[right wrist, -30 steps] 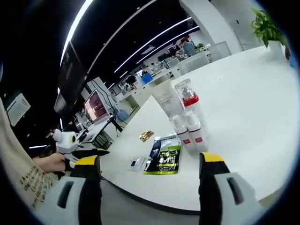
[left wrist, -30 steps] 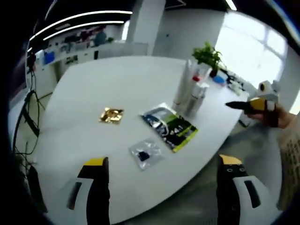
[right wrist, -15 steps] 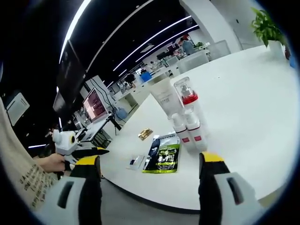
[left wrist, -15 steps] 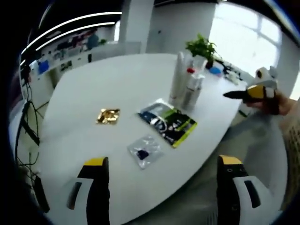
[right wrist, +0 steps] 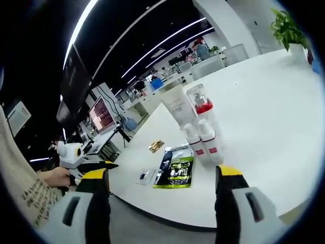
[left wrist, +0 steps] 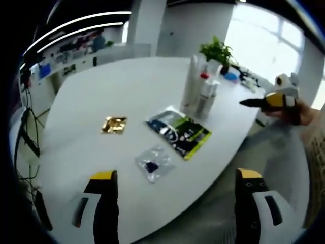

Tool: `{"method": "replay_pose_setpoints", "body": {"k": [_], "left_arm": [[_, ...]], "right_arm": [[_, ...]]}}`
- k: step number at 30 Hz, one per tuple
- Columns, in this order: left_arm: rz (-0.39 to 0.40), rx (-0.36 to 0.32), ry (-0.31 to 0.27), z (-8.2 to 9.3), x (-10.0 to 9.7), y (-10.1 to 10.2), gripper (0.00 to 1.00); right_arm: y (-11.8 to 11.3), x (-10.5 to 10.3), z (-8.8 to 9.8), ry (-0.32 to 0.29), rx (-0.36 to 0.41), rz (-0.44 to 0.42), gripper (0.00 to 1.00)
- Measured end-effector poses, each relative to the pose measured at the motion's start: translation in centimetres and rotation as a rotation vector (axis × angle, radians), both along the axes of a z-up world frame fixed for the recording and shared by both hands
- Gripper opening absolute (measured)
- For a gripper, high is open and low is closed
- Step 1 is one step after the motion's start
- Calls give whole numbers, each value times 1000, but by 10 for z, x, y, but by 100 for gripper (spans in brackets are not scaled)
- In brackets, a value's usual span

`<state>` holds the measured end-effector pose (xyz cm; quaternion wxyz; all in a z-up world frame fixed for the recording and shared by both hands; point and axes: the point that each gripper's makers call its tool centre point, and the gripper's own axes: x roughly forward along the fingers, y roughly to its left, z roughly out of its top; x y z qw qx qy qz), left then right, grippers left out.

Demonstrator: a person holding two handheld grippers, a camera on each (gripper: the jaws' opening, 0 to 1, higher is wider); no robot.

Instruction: Arrange the skincare products in the storage area until every visible bottle or jar stands upright without overlapping.

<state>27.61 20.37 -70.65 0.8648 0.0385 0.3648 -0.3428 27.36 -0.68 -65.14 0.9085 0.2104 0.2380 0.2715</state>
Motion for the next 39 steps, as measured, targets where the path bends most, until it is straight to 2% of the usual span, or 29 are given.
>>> {"method": "replay_pose_setpoints", "body": {"k": [11,18,29,39], "left_arm": [[9,16,30,-7,4,9,93],[34,25,38,-9,15,21,93],[21,61,9,-4,50,27,92],[-16,103,-5,-8,81,25,91]], "right_arm": [[0,0,-1,12,7,-2,86],[-1,1,-2,23,15,-4,86],[1,-1,-5,41,13,10,86],[0,-1,-7,53,9,5,85]]}}
